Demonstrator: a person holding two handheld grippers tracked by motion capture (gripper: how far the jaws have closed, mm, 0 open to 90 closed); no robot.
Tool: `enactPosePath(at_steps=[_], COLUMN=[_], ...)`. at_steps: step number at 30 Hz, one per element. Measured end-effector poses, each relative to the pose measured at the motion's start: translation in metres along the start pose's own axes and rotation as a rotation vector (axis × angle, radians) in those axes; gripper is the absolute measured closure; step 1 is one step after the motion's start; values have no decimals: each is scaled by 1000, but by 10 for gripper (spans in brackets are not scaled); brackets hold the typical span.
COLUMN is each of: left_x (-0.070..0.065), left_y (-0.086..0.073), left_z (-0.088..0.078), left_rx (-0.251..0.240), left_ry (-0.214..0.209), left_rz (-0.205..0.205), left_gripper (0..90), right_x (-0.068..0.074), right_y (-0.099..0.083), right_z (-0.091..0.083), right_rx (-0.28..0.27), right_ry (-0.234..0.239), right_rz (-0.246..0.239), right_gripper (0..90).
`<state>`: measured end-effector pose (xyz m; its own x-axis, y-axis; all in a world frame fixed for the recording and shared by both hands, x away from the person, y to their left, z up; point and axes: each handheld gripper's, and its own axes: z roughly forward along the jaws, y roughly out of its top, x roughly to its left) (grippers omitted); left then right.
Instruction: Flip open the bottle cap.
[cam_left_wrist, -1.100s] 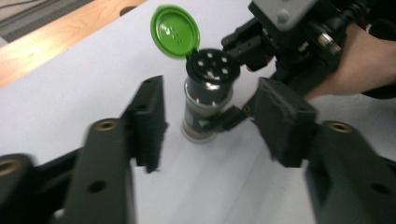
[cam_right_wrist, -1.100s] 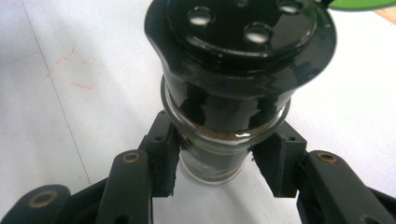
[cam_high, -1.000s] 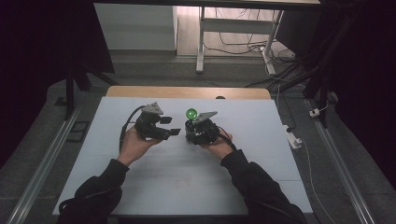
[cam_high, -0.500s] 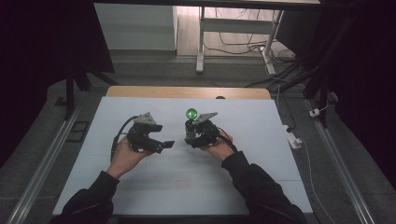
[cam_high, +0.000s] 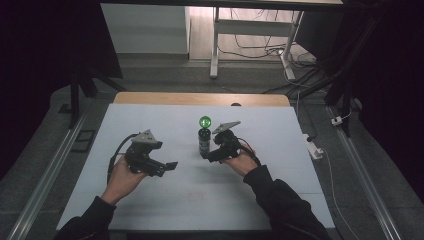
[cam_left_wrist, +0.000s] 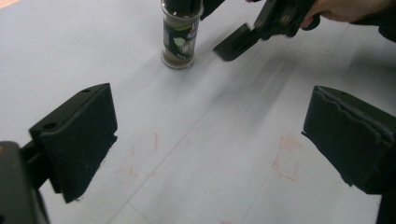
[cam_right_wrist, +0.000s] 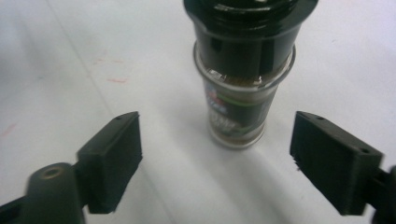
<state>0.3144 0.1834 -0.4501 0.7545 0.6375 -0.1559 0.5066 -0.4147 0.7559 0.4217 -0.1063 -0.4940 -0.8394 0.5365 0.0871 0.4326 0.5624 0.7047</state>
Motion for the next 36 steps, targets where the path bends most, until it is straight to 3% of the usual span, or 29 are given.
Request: enactPosePath(at_steps=[5,12,19,24,28,36], left_x=[-4,-9,-14,-16,-18,-23], left_y=[-14,-35,-58,-74,-87,-102], left_z=[-9,-23,-41,-54,-62,-76], left_rx=[-6,-11,-18,-26,-32,-37], left_ry=[-3,-1,28,45,54,99], left_rz=[-18,-48,-78,-103,-128,-144], left_gripper=[0,0,0,0,0,0], right_x=[3,13,23,29,32,33], right_y=[-3,-12,-24,-36,-49,-76], right_z=[-11,-28,-51,-69,-85,-120], right_rx=[-8,4,7,7,-1,-44], right_ry=[28,61,72,56,14,-53], right_rz=[30,31,31,28,20,66], right_gripper=[94,22,5,0,0,0])
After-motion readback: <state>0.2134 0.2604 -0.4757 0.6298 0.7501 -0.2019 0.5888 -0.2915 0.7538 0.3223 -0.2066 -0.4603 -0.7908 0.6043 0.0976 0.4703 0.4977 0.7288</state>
